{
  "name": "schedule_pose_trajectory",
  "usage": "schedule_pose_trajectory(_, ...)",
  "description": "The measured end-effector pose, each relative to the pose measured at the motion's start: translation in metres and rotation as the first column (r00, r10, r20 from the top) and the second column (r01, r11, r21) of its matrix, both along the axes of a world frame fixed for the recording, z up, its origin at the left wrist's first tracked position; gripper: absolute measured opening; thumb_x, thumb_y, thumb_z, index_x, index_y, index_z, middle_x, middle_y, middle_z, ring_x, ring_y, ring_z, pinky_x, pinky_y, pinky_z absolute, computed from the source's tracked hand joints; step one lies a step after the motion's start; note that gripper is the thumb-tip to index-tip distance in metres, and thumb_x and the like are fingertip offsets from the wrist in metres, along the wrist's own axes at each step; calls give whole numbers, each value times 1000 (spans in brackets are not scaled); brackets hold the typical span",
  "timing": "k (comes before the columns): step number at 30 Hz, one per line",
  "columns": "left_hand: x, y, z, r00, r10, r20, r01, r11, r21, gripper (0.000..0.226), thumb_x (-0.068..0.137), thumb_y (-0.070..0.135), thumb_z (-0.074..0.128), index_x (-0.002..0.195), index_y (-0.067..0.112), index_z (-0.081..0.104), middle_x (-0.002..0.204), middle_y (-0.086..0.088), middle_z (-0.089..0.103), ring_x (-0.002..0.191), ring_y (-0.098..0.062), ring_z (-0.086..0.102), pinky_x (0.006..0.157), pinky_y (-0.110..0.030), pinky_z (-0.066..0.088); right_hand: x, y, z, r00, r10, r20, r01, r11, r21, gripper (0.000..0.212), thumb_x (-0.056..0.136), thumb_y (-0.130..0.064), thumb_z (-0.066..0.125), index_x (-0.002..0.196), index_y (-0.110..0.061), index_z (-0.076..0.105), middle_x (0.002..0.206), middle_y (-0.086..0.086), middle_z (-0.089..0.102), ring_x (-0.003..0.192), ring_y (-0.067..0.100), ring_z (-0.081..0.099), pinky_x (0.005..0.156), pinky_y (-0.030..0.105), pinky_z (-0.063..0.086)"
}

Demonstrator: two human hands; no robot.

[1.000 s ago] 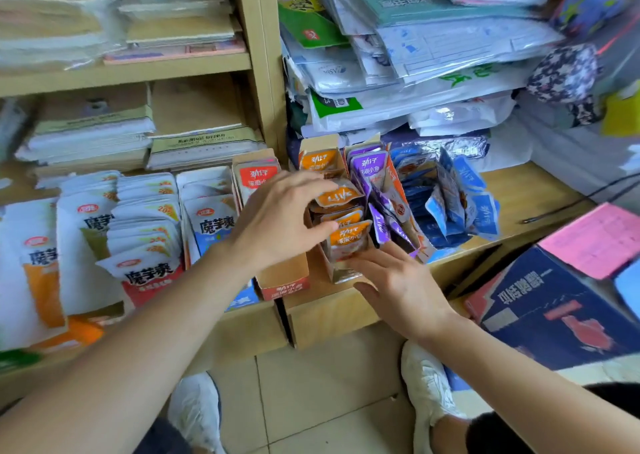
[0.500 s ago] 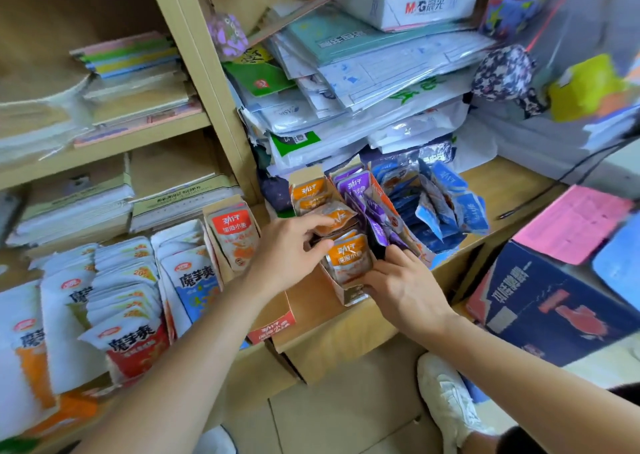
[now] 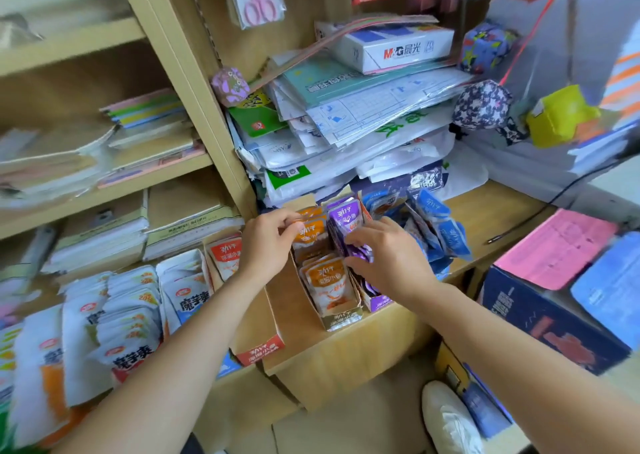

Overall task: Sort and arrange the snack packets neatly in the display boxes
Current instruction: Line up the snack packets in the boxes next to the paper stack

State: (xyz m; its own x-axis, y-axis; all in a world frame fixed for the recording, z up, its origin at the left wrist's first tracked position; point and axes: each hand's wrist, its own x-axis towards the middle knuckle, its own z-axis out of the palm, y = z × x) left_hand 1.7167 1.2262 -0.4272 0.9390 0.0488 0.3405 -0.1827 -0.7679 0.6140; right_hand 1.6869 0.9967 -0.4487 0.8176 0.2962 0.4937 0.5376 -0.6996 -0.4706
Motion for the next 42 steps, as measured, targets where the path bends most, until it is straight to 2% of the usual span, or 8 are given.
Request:
schedule_pose_trajectory(7,10,1,8,989,55,-141,-60,998,-34,9,91,22,74,99,25,74,88,3,74,88,-21,72,81,-43,59,22,10,7,986,53,-158,-62,997,-48,39,81,-31,80,116,-20,71,111,4,65,107,28,50,93,39,46)
schedule_pose_trajectory(15,-18,4,-11,984,-57,-171,71,994,80,15,85,26,80,101,29,81,85,21,71,79,2,64,70,-12,46,41,34,12,981,96,-172,-88,995,53,62,80,-26,79,137,-26,55,129,1,61,118,26,51,97,40,45)
schedule_pose_trajectory(17,-22,11,-12,972,-117,-204,154,973,171,23,87,34,77,110,33,77,82,27,59,77,2,54,66,-12,36,45,35,10,971,151,-186,-157,987,-18,45,81,-33,79,125,-33,66,124,-4,64,113,22,55,96,40,46)
schedule_pose_trajectory(21,-16,28,-10,935,-219,-280,282,936,211,28,89,44,72,117,40,73,95,10,57,91,-12,57,77,-29,45,49,37,9,974,144,-177,-167,978,-125,11,83,-34,80,92,-27,80,122,-3,65,109,18,57,87,30,43)
schedule_pose_trajectory(27,-10,32,-13,949,-264,-174,289,947,139,20,93,48,64,107,42,76,91,2,59,87,-13,56,78,-38,49,55,36,8,971,161,-179,-177,981,-79,14,84,-31,79,96,-23,79,117,-5,67,109,18,60,89,34,48)
schedule_pose_trajectory(30,-5,34,-11,966,-260,-10,259,956,135,18,95,39,64,104,35,79,86,12,66,87,-12,54,73,-38,49,60,41,3,987,107,-121,-108,994,-1,9,90,-24,73,98,-21,78,102,-8,71,96,15,63,85,35,52)
schedule_pose_trajectory(37,20,30,-18,971,7,239,-52,981,184,11,87,35,74,87,26,81,98,9,68,91,-15,50,75,-35,46,72,62,4,996,-53,-78,58,996,66,10,91,-18,70,96,-19,78,88,-6,74,74,12,62,72,33,54)
schedule_pose_trajectory(42,30,25,-24,953,104,285,-172,959,225,7,80,31,83,78,25,80,100,4,65,91,-21,50,71,-28,35,74,63,10,995,-46,-85,53,995,85,16,85,-17,77,100,-22,77,92,-8,68,89,14,60,77,13,41)
